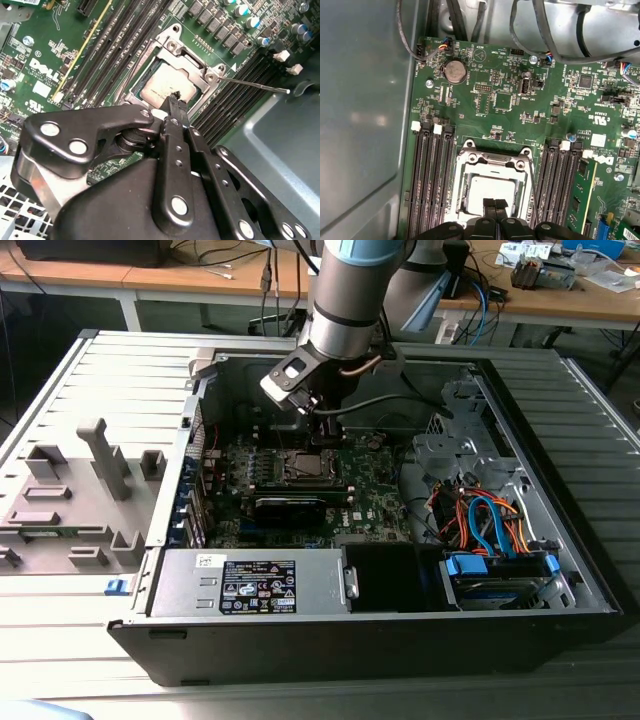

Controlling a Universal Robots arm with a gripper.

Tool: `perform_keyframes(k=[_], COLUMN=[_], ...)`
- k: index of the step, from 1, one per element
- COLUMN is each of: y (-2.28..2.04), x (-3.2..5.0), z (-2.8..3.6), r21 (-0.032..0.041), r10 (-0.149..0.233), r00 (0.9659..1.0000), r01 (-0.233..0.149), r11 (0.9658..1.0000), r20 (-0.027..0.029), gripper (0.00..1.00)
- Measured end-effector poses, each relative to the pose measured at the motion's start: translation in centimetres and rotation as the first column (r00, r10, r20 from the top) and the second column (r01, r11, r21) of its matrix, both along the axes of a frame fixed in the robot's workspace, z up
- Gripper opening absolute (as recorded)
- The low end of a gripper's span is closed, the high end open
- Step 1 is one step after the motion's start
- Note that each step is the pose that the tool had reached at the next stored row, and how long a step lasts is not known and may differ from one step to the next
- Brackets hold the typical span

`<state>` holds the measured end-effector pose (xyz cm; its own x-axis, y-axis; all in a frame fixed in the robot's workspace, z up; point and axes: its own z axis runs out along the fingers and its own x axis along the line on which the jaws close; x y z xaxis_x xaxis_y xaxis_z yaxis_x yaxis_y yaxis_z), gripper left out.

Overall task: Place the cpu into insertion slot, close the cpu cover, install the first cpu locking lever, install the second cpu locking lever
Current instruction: 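Install the first cpu locking lever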

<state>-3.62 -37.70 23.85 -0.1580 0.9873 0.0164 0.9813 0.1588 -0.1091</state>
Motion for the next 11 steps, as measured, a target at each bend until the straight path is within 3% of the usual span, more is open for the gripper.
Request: perform_keyframes(k=[5,11], y=[0.00,0.00], x=[0.00,0.00], z=[0.00,-0.02], r21=[-0.0001,0.0000], r10=[0.067,0.141], r00=[0.9977,0.9900], r01=[-0.067,-0.141], r11=[0.9977,0.9900], r20=[0.0000,0.0001], gripper=[0.11,0.11])
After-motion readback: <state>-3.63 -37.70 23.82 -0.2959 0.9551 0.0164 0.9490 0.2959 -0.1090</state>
